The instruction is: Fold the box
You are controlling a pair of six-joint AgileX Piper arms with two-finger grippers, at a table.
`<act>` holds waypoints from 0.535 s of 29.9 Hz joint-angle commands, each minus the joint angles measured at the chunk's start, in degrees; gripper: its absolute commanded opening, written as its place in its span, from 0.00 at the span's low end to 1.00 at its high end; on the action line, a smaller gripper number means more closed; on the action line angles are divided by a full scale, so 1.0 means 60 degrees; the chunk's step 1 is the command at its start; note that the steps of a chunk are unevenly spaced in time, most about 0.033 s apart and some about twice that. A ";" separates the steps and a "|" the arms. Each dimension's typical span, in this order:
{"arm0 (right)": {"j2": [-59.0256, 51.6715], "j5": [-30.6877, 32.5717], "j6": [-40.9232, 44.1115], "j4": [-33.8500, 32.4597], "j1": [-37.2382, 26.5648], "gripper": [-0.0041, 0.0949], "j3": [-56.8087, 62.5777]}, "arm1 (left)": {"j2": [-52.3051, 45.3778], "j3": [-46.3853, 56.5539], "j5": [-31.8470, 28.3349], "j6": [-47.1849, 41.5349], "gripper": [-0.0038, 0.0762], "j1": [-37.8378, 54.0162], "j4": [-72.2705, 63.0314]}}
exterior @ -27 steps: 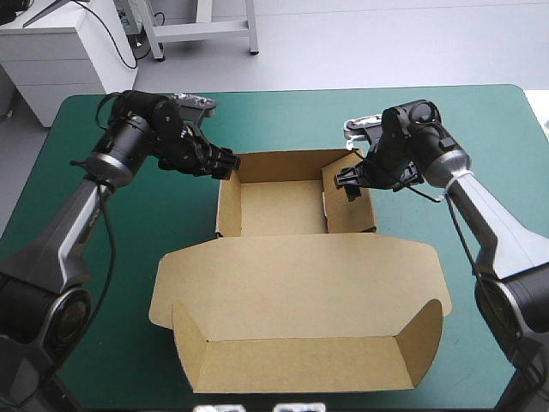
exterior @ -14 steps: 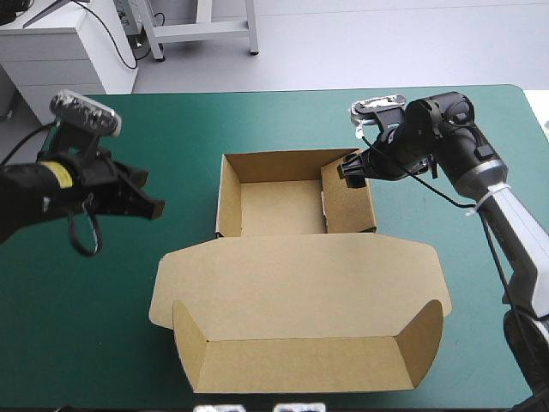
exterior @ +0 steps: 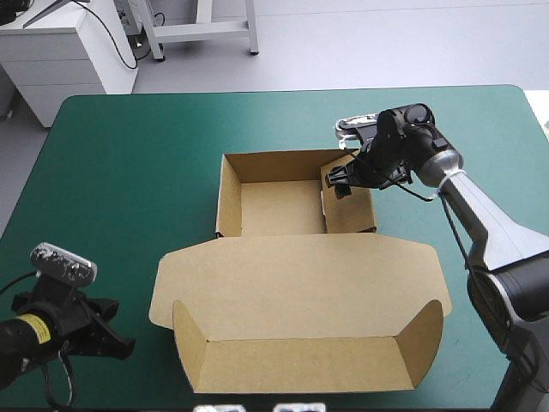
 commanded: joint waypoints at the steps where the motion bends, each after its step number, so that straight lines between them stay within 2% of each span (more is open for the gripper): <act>1: -0.0123 -0.0577 -0.0098 -0.0035 -0.0048 0.84 -0.0259 | -0.0767 0.0464 -0.0400 -0.0216 0.04 -0.0035 -0.0039; 3: -0.0016 -0.0701 -0.0098 -0.0035 -0.0048 0.83 -0.0259 | -0.1089 0.0643 -0.0334 -0.0263 0.04 -0.0035 -0.0039; 6: 0.0105 -0.0743 -0.0098 -0.0037 -0.0048 0.72 -0.0259 | -0.1404 0.0737 -0.0336 -0.0466 0.04 -0.0035 -0.0039; 16: 0.0142 -0.0706 -0.0098 -0.0052 -0.0048 0.09 -0.0259 | -0.1570 0.0737 -0.0354 -0.0510 0.04 -0.0035 0.0051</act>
